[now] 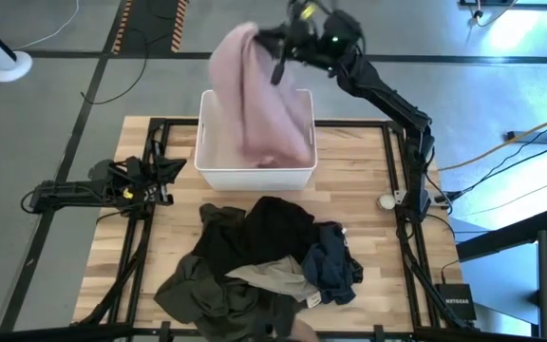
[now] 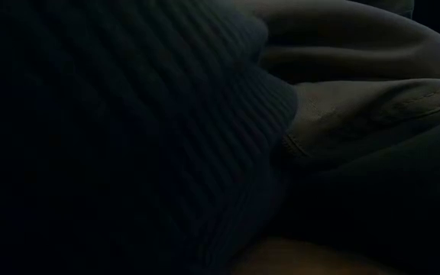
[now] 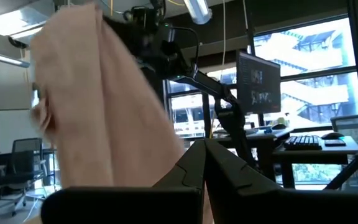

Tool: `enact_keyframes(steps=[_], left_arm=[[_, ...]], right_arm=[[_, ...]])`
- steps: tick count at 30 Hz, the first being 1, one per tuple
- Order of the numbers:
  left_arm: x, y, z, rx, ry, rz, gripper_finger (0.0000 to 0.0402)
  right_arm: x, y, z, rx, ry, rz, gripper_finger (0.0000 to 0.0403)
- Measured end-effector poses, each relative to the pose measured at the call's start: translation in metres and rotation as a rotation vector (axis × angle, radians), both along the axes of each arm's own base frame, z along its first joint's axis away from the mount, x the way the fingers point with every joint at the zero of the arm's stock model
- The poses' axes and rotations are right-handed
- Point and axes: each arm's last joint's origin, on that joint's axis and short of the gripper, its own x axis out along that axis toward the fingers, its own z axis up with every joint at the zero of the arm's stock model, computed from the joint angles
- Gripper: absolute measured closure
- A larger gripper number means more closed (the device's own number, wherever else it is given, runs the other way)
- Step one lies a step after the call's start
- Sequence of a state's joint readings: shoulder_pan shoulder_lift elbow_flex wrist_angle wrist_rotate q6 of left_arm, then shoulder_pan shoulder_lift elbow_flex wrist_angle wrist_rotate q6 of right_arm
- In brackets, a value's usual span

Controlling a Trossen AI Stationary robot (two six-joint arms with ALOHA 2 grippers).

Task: Sort clothes
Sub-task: Put the pink polo shirt into the white laundry organizer

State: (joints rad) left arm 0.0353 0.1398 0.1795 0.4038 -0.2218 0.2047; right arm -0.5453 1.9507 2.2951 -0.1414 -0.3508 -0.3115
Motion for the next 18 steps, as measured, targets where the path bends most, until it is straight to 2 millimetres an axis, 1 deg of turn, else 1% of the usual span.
enact_keyframes(steps=[4,9,12,18], left_arm=[[0.000,0.000,0.000,-0.012,-0.003,-0.006,0.0401],[0.000,0.000,0.000,-0.012,-0.001,-0.006,0.0402],[0.000,0.000,0.000,-0.017,-0.001,-0.008,0.0402],[0.000,0.000,0.000,-0.019,-0.001,-0.009,0.0402]], right_arm=[[0.007,0.011,-0.018,0.016,0.184,0.023,0.0391],[0.010,0.025,-0.034,0.042,0.365,0.030,0.0391],[0.008,0.028,-0.043,0.065,0.471,-0.033,0.0391],[-0.001,0.025,-0.060,0.130,0.665,-0.215,0.0391]])
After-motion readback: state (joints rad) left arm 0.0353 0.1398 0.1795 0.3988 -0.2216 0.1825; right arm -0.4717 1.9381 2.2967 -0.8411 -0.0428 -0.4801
